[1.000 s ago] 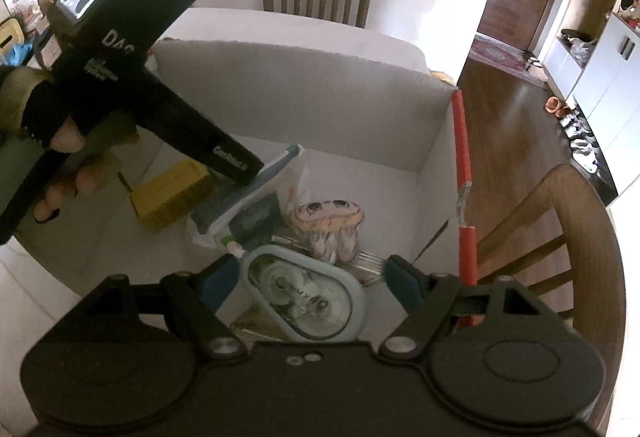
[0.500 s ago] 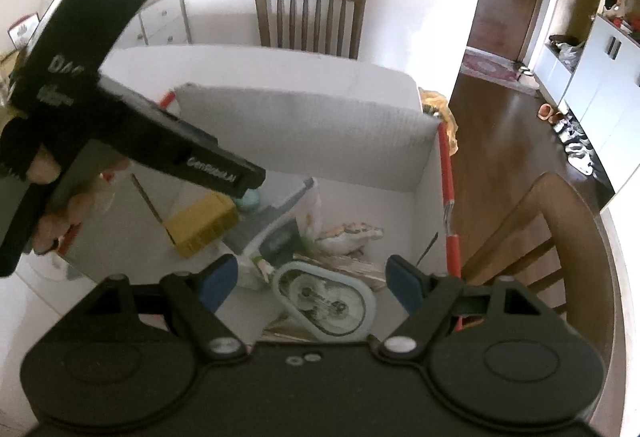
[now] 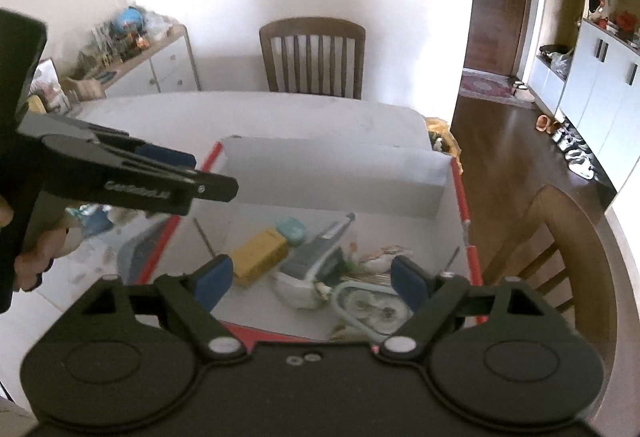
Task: Organize objects
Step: 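Withdraw both tools from the box back toward the table items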
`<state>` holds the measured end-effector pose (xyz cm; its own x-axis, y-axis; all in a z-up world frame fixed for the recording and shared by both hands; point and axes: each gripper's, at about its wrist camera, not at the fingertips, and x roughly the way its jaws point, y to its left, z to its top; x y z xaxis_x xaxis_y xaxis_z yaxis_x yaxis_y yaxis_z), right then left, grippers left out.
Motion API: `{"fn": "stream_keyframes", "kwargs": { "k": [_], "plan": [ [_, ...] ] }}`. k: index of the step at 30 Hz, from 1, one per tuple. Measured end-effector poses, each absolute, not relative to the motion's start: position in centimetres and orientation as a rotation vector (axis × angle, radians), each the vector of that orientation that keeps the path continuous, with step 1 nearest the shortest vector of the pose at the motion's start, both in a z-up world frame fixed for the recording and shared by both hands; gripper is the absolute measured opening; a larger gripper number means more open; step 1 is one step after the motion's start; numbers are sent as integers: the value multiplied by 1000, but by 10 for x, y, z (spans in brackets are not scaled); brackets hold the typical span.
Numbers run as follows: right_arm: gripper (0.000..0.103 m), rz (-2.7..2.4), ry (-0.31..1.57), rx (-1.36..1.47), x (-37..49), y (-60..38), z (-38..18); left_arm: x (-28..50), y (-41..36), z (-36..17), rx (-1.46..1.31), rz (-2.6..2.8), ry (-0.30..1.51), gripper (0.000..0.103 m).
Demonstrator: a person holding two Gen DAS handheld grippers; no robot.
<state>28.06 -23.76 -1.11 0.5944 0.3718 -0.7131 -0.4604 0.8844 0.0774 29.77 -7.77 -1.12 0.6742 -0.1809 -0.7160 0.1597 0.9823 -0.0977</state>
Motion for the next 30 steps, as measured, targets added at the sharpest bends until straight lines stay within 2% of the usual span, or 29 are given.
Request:
{"fn": "stream_keyframes", "kwargs": {
  "k": [4,6,9,21,30],
  "plan": [
    [90,491,771,-83,268,-228,-3,276,-65,-3,-28,-209,775,55],
    [95,496,755,-67,263,-224,1,266,-58,0,-32,-218,762,55],
    [102,489,732,-43,257,-216,6,251,-47,3,-37,-238,750,66],
    [102,480,715,33,230,-174,8,202,17,4,-60,-240,721,83],
    [102,477,720,39,211,-132,2,171,63,-3,-56,-202,695,84]
  ]
}}
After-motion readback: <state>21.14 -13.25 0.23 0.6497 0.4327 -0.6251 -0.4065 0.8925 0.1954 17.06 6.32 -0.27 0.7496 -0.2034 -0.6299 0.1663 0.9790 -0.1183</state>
